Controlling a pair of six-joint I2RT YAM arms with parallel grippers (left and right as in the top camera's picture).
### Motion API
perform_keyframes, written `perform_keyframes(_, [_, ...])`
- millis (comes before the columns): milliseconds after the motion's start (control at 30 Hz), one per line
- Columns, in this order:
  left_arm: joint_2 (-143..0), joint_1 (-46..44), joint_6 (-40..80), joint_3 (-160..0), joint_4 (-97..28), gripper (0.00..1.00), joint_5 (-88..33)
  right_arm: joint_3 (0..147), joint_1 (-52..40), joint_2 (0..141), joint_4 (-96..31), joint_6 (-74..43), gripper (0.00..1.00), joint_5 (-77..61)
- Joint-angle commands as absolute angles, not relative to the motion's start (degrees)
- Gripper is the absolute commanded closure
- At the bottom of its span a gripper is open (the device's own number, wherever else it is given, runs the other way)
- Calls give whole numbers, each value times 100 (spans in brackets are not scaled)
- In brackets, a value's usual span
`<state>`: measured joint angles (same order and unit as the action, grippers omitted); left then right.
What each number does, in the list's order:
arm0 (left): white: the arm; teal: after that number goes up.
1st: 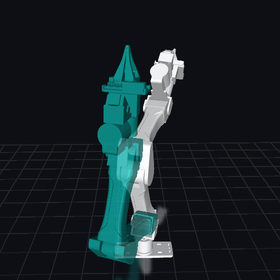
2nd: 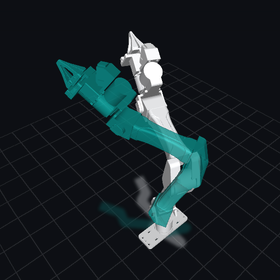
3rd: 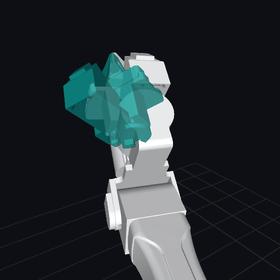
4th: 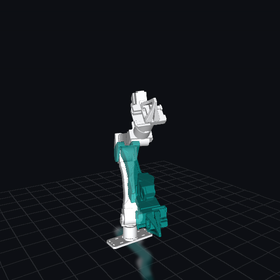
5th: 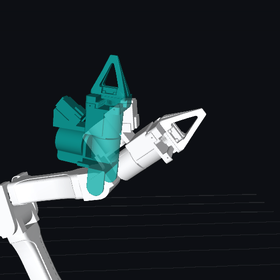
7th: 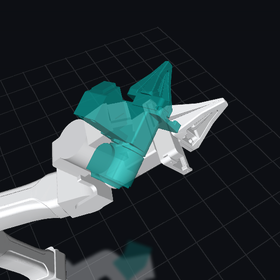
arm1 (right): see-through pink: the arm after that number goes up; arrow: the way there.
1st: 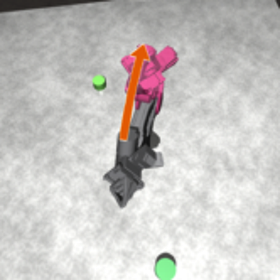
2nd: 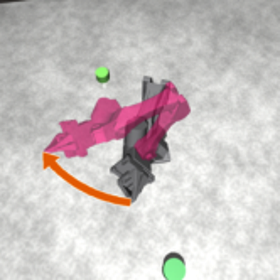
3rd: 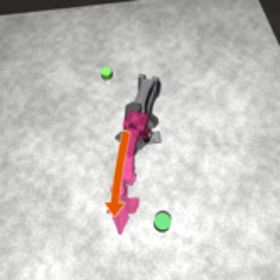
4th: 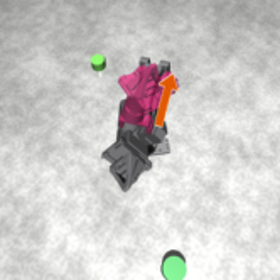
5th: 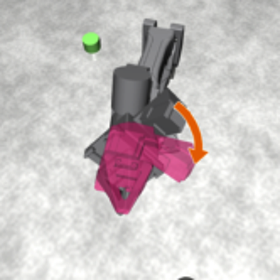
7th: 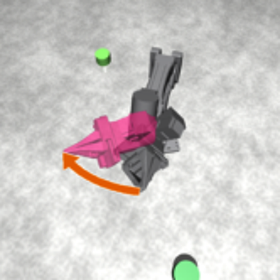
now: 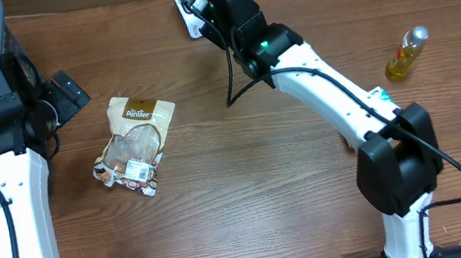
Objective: Scan the item barcode
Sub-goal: 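Hold the mint-green pouch in front of the white scanner window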
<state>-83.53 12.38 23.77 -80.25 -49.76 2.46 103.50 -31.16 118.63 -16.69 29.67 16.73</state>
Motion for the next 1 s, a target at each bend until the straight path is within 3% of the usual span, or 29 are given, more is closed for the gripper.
perform_keyframes(0, [-8322,1229,2290,-8147,-4969,1,340,10425,-3122,12169,-1267,3769,96,1881])
perform_keyframes(567, [-8322,1229,2290,-8147,-4967,0,338,10425,-3120,13489,1601,5317,96,2298])
perform_keyframes(967, [-8322,1229,2290,-8147,-4969,0,338,10425,-3223,13878,1393,4873,96,2075])
